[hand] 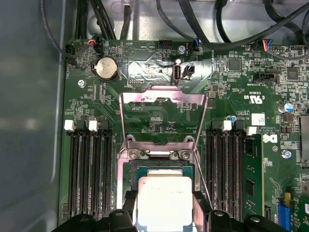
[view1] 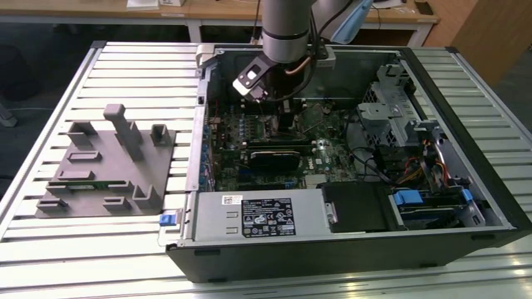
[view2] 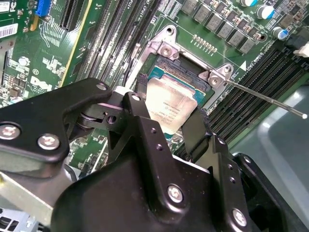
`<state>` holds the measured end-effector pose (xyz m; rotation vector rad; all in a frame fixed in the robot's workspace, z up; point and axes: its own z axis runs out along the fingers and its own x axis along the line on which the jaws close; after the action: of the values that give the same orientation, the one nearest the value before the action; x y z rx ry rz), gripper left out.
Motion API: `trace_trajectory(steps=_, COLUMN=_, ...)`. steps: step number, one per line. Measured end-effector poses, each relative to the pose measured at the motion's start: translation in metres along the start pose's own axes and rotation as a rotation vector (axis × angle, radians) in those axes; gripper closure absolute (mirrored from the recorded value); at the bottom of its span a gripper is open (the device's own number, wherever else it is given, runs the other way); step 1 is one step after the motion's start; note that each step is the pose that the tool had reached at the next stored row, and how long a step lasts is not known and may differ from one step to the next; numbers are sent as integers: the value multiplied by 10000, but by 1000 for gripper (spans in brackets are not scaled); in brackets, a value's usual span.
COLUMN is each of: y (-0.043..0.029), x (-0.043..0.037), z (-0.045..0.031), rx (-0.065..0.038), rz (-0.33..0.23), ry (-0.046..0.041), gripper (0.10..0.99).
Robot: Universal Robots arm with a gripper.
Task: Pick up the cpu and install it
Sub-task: 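Place the cpu into insertion slot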
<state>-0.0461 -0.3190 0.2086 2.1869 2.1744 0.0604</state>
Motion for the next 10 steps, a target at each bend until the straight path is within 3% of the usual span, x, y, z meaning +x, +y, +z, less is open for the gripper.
trace_trajectory(steps=10, y=-3, x=6, z=43, rx=0, rz=26, ry=-3, gripper=545)
